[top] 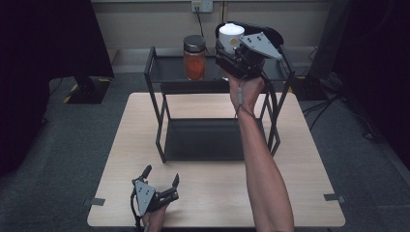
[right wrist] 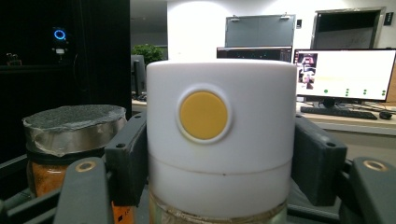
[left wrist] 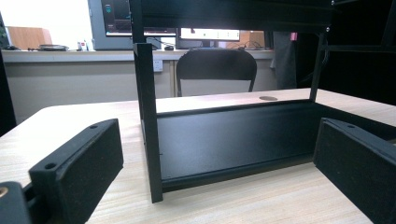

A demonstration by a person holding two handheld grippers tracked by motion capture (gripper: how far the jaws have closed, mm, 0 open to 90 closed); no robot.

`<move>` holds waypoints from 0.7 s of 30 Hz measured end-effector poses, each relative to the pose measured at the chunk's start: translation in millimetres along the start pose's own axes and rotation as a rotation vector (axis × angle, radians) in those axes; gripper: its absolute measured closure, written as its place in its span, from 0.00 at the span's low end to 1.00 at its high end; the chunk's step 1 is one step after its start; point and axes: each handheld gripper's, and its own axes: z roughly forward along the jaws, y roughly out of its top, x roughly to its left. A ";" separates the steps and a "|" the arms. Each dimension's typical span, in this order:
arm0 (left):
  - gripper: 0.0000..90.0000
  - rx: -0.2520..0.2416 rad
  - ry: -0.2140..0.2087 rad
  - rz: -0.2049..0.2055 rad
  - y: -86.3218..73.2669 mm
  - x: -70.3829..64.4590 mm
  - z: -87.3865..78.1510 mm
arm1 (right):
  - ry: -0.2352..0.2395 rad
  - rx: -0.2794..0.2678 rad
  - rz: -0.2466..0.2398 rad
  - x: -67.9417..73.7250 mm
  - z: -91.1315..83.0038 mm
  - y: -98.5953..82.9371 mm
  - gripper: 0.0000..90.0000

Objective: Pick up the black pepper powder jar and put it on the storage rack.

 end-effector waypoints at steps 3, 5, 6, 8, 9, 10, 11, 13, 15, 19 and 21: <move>0.01 0.000 0.000 -0.001 0.0 0.0 0.0 | -0.003 0.001 -0.003 0.1 2.3 0.2 0.34; 0.01 0.000 0.000 -0.001 0.0 0.0 0.0 | -0.007 0.006 -0.019 0.6 4.7 0.9 0.34; 0.01 -0.001 0.000 -0.001 -0.1 0.0 0.0 | -0.009 0.013 -0.024 0.1 6.2 1.8 0.34; 0.01 0.000 0.003 -0.001 -0.1 -0.2 0.2 | -0.010 0.021 -0.012 -2.3 8.5 0.7 0.34; 0.01 -0.001 0.005 -0.003 -0.2 -0.5 0.5 | -0.012 0.020 -0.010 -2.9 9.4 -1.2 0.34; 0.01 -0.001 0.005 -0.002 -0.2 -0.4 0.5 | -0.012 0.015 -0.006 -3.4 9.3 -2.2 0.34; 0.01 -0.001 0.004 -0.002 -0.2 -0.2 0.5 | -0.011 0.017 -0.003 -4.0 9.6 -1.7 0.34; 0.01 -0.001 0.004 -0.002 -0.2 -0.1 0.5 | -0.009 0.018 0.004 -5.0 9.6 -1.5 0.34; 0.01 -0.001 0.004 -0.002 -0.2 -0.2 0.5 | -0.009 0.013 0.007 -4.7 8.3 -3.1 0.34; 0.01 -0.001 0.003 -0.002 -0.2 -0.1 0.4 | -0.007 0.002 0.005 -5.0 5.8 -6.6 0.34; 0.01 -0.001 0.003 -0.002 -0.3 -0.1 0.5 | -0.011 0.003 -0.003 -3.2 5.6 -6.4 0.34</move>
